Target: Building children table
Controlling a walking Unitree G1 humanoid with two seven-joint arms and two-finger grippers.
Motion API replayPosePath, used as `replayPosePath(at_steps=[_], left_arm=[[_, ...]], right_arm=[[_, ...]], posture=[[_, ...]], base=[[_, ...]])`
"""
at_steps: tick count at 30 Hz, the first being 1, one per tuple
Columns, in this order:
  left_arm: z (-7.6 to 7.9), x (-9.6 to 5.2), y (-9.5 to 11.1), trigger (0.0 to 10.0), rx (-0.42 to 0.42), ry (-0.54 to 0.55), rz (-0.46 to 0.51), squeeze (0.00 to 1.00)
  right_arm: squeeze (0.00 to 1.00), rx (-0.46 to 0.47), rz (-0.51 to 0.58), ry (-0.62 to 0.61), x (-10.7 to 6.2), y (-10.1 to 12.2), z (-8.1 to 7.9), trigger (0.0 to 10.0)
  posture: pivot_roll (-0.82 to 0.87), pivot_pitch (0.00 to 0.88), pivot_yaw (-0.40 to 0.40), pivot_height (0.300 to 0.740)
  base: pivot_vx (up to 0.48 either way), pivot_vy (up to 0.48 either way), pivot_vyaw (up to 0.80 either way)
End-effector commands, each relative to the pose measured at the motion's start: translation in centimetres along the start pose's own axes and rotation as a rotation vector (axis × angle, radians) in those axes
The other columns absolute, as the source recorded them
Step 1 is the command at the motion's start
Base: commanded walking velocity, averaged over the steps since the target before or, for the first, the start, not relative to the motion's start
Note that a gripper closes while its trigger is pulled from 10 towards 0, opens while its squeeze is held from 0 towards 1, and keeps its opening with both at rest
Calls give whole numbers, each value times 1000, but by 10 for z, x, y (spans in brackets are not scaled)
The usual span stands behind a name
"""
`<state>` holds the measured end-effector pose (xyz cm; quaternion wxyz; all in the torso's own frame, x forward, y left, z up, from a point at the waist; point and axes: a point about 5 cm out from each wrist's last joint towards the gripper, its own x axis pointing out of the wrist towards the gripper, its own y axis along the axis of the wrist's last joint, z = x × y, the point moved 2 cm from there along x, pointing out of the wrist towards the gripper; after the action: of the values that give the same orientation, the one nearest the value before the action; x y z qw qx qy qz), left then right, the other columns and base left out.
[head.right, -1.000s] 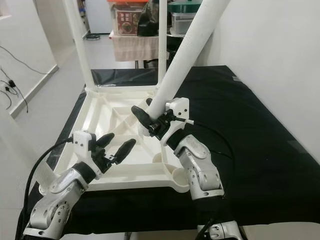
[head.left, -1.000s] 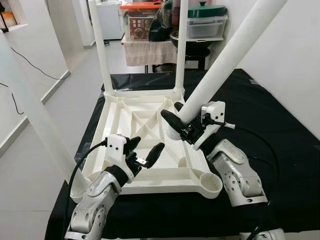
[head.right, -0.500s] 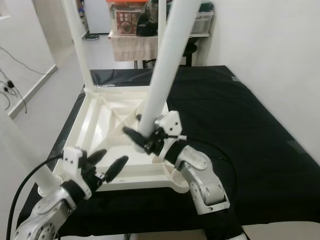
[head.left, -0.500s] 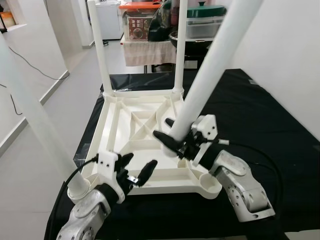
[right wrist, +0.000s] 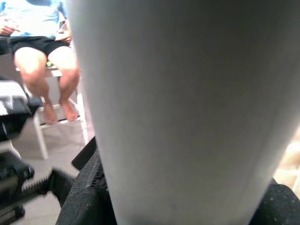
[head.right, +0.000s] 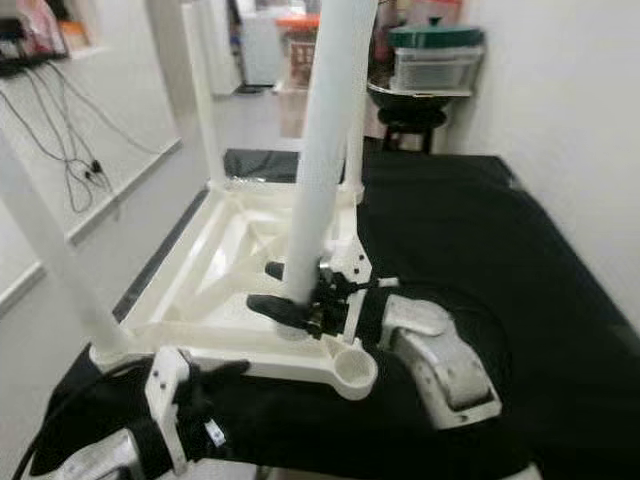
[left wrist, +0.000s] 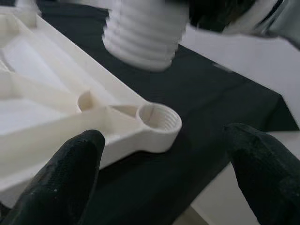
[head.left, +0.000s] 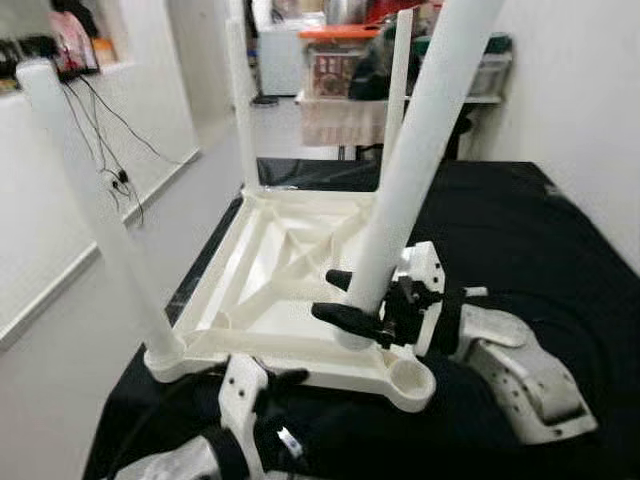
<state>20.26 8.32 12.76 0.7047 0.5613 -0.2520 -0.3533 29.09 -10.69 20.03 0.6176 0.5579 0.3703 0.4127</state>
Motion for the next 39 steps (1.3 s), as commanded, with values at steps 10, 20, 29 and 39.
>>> replayPosePath(at_steps=[10,20,29,39], left_arm=[[4,-10,-4,10000,66,-15,-74,0],[14,-17,-3,10000,147,-48,-115,0],[9,-16,13,10000,189,13,-66,0],[11,-18,17,10000,223,22,-65,0]], right_arm=[[0,-6,-143,72,4,-22,-6,10000],[0,61,-131,27,-7,-26,13,10000],[0,118,-38,26,-10,-17,2,10000],[0,116,1,132,-19,-4,-18,10000]], posture=[[20,29,-4,740],[24,66,8,740],[25,111,20,740],[19,136,26,740]], base=[[0,0,0],[0,0,0],[0,0,-356],[0,0,-480]])
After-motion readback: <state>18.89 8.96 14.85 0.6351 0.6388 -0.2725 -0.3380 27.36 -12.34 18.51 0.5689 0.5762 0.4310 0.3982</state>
